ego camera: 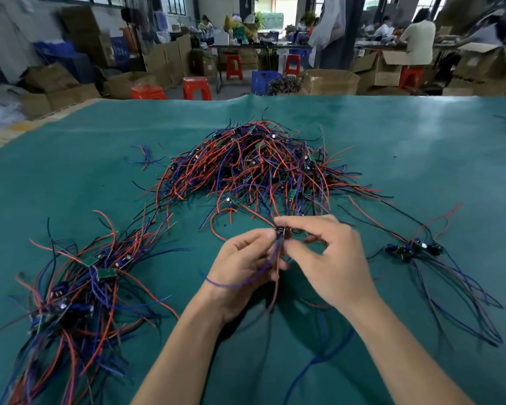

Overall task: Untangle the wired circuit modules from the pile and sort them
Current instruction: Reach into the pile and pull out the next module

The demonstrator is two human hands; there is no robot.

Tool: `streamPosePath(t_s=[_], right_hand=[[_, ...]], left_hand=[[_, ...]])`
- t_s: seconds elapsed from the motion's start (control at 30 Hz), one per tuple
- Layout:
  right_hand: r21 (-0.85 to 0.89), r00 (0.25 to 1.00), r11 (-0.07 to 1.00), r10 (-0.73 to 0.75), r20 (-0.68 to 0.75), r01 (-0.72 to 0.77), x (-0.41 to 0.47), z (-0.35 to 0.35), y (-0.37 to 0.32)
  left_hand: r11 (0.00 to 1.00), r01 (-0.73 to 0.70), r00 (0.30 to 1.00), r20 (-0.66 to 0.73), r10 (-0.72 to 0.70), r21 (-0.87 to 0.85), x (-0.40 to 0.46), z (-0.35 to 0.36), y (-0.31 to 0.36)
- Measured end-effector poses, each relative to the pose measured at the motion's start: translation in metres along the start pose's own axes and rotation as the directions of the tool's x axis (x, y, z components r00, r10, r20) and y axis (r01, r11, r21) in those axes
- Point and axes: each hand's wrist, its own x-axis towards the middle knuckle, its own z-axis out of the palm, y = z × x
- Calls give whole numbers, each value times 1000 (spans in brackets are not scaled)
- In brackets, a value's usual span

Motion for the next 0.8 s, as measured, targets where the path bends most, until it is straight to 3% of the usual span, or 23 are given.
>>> streamPosePath(t_s=[0.2, 0.43, 0.57, 0.7, 0.8], right_hand=[[309, 989, 941, 114, 94, -138, 0, 7, 2], [495, 960, 835, 280, -7, -240, 2, 10, 11], [616, 907, 676, 385, 172, -404, 5, 5, 11], [688, 872, 543, 375, 315, -482, 7, 0, 10], [661, 883, 596, 394, 253, -456, 7, -1, 13]], left_hand=[[999, -5, 1000, -15, 5, -33, 0, -4, -2], [999, 16, 1000, 19, -17, 36, -2, -1, -1], [996, -61, 998, 26, 60, 67, -2, 1, -2], [988, -48, 998, 34, 44, 144, -4, 2, -1], [985, -28, 1000, 1, 29, 173, -3, 3, -3]])
